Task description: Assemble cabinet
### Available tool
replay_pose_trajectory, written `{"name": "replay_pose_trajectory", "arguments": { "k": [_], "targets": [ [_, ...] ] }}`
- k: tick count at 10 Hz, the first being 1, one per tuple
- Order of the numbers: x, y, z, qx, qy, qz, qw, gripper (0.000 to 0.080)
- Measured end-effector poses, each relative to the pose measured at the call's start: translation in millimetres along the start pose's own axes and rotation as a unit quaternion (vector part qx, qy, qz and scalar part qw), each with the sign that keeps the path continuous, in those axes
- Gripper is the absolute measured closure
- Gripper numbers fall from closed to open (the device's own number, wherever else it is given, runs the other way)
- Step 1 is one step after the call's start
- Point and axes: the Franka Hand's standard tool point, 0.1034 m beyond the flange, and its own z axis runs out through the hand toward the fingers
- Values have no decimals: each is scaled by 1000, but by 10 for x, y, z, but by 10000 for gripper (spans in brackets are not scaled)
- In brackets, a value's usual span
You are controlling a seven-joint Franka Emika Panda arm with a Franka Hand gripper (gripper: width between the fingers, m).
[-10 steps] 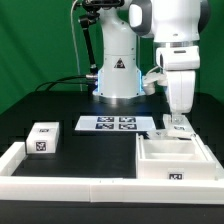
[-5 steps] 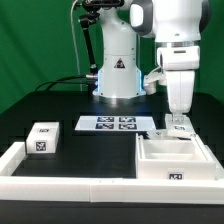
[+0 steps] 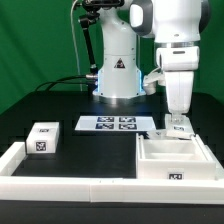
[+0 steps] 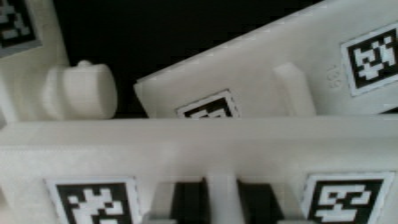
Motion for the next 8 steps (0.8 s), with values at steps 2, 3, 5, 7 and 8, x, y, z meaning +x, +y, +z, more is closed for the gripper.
{"name": "replay_pose_trajectory", "arguments": {
  "k": [2, 3, 5, 7, 8],
  "targets": [
    [-2, 24, -12, 1, -1, 0, 1000, 729],
    [-2, 24, -12, 1, -1, 0, 1000, 729],
    [-5, 18, -5, 2, -1, 0, 1000, 729],
    [-7, 12, 3, 2, -1, 0, 1000, 729],
    [-7, 12, 3, 2, -1, 0, 1000, 729]
  ]
}}
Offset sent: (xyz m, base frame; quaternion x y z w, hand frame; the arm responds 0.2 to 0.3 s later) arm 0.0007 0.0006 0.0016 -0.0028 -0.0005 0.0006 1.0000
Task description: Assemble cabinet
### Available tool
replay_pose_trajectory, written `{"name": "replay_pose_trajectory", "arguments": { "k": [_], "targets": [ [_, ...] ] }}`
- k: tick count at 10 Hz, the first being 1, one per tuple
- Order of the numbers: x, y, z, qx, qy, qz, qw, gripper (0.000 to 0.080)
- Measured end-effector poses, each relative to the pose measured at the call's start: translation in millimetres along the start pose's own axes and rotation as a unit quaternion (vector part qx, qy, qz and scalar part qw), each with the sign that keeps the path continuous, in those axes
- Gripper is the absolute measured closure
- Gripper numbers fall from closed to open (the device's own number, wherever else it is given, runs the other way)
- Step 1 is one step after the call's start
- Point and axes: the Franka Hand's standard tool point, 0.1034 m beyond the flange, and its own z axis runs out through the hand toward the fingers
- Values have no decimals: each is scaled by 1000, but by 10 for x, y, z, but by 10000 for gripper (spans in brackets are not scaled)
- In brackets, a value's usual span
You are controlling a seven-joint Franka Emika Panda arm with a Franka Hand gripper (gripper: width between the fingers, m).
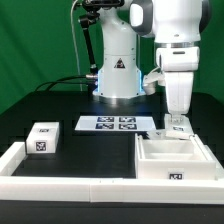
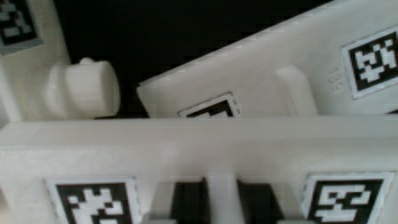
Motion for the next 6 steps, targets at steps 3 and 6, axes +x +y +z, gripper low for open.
{"name": "replay_pose_trajectory", "arguments": {
  "k": [3, 6],
  "targets": [
    [8, 55, 1, -2, 2, 0, 1000, 729],
    [23, 207, 25, -4, 7, 0, 1000, 729]
  ]
}}
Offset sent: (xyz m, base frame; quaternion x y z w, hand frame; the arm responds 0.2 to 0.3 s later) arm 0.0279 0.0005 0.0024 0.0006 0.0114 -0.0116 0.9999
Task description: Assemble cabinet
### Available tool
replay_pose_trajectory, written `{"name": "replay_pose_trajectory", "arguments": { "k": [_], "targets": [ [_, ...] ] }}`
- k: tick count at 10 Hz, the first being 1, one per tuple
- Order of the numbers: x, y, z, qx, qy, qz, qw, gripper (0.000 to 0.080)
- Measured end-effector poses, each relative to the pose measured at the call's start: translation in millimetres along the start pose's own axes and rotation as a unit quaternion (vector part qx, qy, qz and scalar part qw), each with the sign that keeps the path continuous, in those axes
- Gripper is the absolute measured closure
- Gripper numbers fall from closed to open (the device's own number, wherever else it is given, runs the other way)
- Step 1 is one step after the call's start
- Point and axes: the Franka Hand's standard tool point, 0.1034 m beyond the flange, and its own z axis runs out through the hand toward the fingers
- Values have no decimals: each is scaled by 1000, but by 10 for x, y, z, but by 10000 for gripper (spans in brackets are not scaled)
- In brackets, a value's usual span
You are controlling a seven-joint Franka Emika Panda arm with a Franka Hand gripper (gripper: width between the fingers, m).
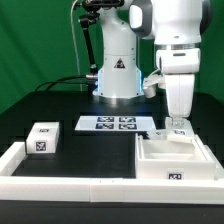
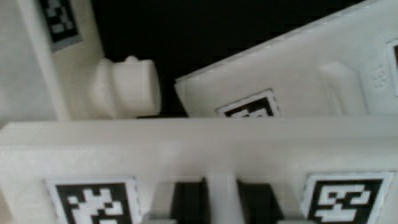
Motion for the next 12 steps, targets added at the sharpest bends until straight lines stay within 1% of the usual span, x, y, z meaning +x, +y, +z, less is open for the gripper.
{"name": "replay_pose_trajectory", "arguments": {
  "k": [2, 6, 7, 8, 12],
  "targets": [
    [-25, 55, 13, -4, 4, -17, 1000, 729],
    [-16, 50, 17, -5, 5, -15, 1000, 729],
    [0, 70, 31, -6, 7, -10, 1000, 729],
    [17, 148, 28, -8, 8, -4, 1000, 729],
    [13, 465, 19, -3, 5, 0, 1000, 729]
  ]
}}
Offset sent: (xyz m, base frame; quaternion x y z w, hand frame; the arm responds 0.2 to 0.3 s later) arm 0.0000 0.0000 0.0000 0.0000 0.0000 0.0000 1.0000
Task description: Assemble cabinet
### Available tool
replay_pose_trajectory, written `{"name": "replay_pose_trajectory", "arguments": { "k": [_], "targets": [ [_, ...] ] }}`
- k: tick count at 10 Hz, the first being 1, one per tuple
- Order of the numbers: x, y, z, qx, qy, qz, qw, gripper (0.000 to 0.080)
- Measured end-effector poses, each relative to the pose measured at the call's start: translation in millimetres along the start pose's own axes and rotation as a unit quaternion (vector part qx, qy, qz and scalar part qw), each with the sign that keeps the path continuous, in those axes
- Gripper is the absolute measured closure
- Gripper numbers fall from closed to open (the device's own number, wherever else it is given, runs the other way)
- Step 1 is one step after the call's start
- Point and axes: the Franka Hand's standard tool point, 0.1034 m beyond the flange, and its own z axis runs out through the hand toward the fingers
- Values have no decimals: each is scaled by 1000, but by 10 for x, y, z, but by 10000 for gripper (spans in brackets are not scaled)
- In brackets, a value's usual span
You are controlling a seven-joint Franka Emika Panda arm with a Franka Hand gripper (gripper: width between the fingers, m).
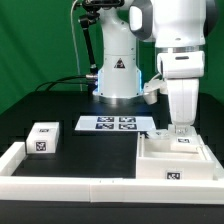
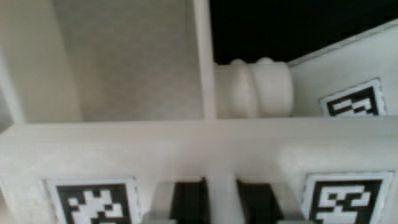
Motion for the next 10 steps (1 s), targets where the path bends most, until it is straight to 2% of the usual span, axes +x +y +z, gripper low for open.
{"name": "replay_pose_trajectory", "arguments": {
  "k": [2, 7, 10],
  "targets": [
    [0, 244, 0, -8, 5, -26, 1000, 729],
    [7, 259, -3, -9, 6, -25, 1000, 729],
    [17, 459, -12, -16, 9, -31, 999, 729]
  ]
}}
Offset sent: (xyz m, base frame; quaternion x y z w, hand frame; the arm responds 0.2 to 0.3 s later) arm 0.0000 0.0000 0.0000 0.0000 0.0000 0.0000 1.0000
